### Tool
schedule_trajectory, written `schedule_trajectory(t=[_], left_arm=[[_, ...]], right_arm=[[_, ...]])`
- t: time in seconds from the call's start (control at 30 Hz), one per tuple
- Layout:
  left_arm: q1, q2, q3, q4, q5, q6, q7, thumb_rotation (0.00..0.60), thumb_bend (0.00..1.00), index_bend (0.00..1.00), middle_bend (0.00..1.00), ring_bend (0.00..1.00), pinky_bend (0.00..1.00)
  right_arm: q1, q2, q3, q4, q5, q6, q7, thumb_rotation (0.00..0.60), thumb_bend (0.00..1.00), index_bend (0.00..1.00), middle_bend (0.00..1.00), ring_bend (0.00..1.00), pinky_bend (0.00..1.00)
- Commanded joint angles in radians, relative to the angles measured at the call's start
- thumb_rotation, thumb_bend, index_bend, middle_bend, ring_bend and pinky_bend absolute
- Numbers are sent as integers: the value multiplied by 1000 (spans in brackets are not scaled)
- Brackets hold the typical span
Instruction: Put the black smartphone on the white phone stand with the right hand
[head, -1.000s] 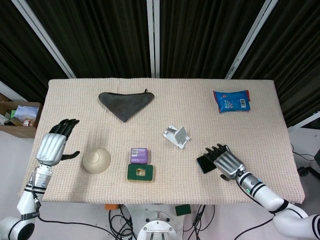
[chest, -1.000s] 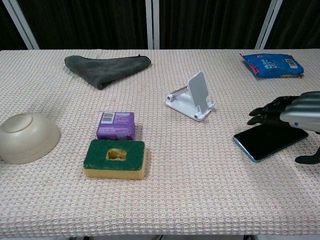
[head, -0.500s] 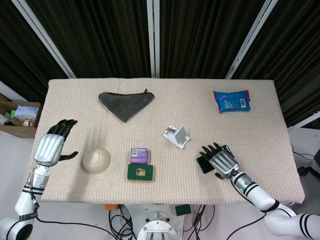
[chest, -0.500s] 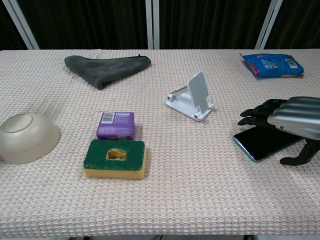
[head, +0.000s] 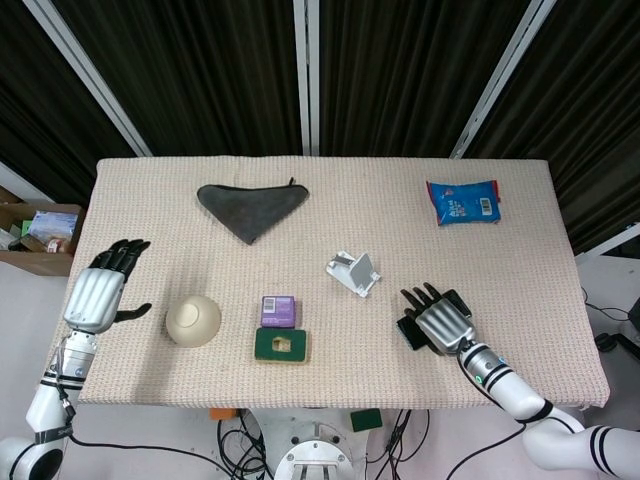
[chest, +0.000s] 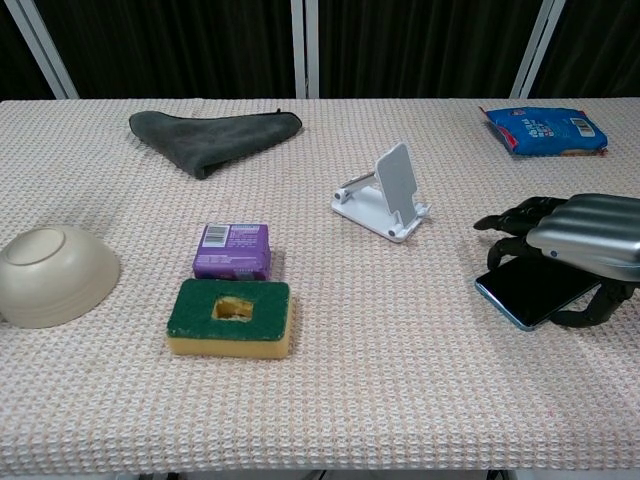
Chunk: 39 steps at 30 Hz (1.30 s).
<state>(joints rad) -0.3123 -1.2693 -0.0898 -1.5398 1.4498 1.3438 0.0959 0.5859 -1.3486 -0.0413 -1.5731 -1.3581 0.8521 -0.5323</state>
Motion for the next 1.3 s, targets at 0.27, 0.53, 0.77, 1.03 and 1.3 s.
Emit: schedule_trajectory(t=[0.27,0.53,0.77,1.03,1.3], left_arm=[[3,-4,2,9,1,1,-15,600,22,126,120,103,250],[2,-3,1,11,3,-1,-23,600,21,126,119,103,250],[1,-5,3,10,-1,-8,-23,600,21,126,118,103,250],[0,-2,1,7,-5,-13,-23,600,21,126,118,102,253],[2,1,3,9,-7,-13,-29,600,21,126,117,103,253]], right_arm=[[-11,4,3,-4,-16,24,98,600,369,580,16,0,0],[-25,8,-19,57,-162,89,354,600,477,656,133,1,0],[-34,-11,-36,126,-242,146,478,600,507,664,328,210,0],[-39,-19,-43,164,-282,187,560,600,542,664,421,341,0],[-59,-13,-36,182,-301,258,635,600,545,666,490,423,22]])
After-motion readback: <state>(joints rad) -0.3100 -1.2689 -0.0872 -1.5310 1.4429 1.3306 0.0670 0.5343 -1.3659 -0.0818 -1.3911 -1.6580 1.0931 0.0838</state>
